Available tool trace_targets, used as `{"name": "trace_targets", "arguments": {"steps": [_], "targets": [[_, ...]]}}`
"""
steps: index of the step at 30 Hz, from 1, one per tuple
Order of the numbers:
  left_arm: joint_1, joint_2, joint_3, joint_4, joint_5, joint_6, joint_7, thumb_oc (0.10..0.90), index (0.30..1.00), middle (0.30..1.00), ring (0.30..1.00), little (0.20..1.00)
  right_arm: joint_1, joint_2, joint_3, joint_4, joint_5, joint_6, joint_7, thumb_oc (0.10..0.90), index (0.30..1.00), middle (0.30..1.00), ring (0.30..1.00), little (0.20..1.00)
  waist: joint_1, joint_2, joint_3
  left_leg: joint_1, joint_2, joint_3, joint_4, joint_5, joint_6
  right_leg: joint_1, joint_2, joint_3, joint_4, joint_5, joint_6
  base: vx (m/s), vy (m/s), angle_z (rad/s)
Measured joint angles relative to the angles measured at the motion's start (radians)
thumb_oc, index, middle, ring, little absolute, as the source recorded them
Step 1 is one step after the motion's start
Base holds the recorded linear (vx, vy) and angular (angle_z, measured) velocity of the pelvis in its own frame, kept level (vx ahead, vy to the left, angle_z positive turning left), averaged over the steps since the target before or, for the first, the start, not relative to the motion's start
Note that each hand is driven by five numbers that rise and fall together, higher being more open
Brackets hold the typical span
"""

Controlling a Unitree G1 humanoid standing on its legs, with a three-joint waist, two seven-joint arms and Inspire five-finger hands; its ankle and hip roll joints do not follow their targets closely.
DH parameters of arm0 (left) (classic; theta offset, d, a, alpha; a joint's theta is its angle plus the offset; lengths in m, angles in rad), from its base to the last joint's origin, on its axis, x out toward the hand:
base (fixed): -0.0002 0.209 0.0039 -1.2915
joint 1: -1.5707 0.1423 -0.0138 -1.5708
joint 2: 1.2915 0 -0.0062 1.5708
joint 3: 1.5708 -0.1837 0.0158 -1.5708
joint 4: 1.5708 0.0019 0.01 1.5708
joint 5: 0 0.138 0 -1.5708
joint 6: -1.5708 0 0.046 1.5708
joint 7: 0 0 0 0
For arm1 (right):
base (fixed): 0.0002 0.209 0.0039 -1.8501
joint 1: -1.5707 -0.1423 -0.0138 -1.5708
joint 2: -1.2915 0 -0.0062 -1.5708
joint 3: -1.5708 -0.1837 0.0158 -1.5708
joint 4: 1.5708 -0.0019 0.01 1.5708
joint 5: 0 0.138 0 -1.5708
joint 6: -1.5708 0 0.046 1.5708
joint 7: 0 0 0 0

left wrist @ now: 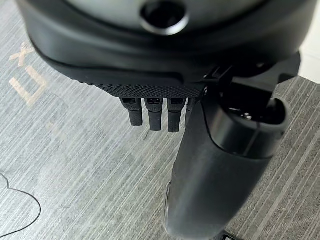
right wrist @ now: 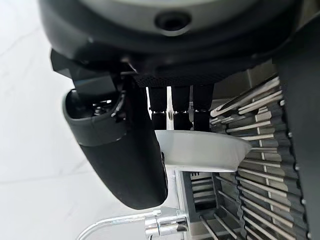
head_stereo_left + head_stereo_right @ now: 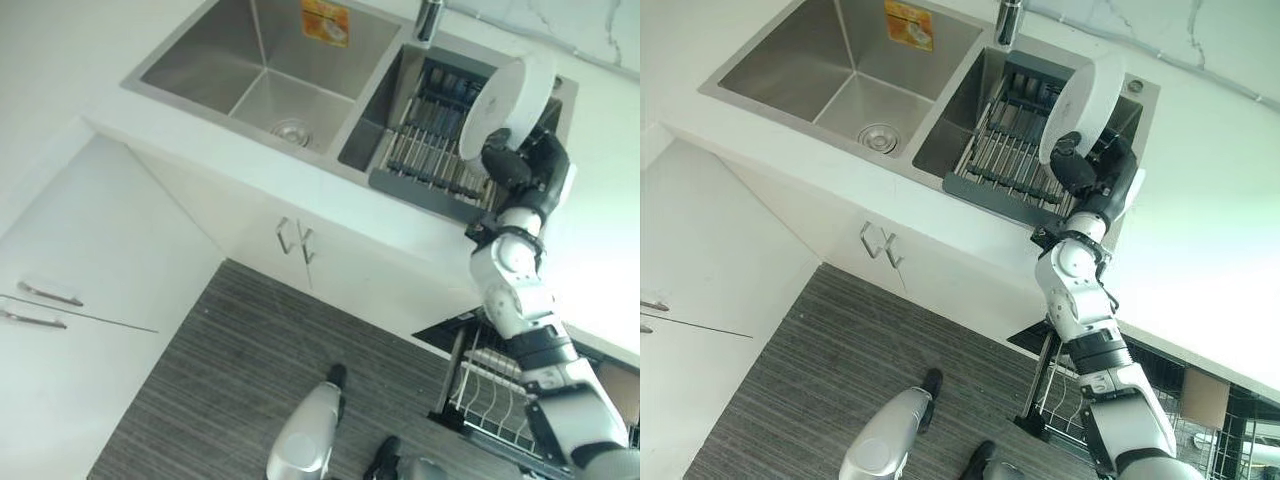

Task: Place the dishes in the dishwasher.

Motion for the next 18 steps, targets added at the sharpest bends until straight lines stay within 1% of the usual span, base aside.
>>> {"name": "trace_targets", "arguments": {"steps": [4,10,15,18], "targets": [[-0.003,-0.001,-0.002,-0.001,0.000,0.000,-0.002,0.800,0.900,0.900,0.900,0.900,-0.003,-0.024,0.000,0.001,-0.001,-0.001,0.001,0.400,0.300,0.300,0.300,0.300,0.015,0.015,0.008,0.002,-0.004,-0.003,-0.005,0.005,0.001,0.001,-0.004,-0.003,0.001,0.000,0.000,-0.01,0.011,0.02],[-0.008,-0.001,-0.015,-0.001,0.001,0.000,-0.019,0.800,0.900,0.900,0.900,0.900,-0.008,-0.028,0.000,0.031,-0.011,-0.015,0.015,0.400,0.300,0.300,0.300,0.300,0.015,0.021,0.009,0.016,-0.011,-0.006,-0.019,0.012,0.000,0.014,-0.010,-0.008,0.000,-0.001,0.000,-0.02,-0.003,0.02],[-0.010,-0.004,-0.019,0.003,0.016,0.000,-0.019,0.800,0.900,0.900,0.900,0.900,-0.006,-0.012,0.002,0.027,-0.050,-0.097,0.042,0.400,0.300,0.300,0.300,0.300,0.013,0.021,0.010,0.035,-0.010,-0.001,-0.025,0.013,0.001,0.025,-0.012,-0.005,-0.007,0.000,0.001,-0.01,-0.053,-0.02],[-0.011,-0.005,-0.016,0.003,0.039,0.000,-0.019,0.800,0.900,0.900,0.900,0.900,-0.001,0.005,0.004,-0.026,-0.083,-0.119,0.042,0.400,0.300,0.300,0.300,0.300,0.008,0.021,0.009,0.052,-0.003,0.009,-0.029,0.013,0.002,0.037,-0.010,0.001,-0.009,0.000,0.002,-0.01,-0.055,-0.12]]}}
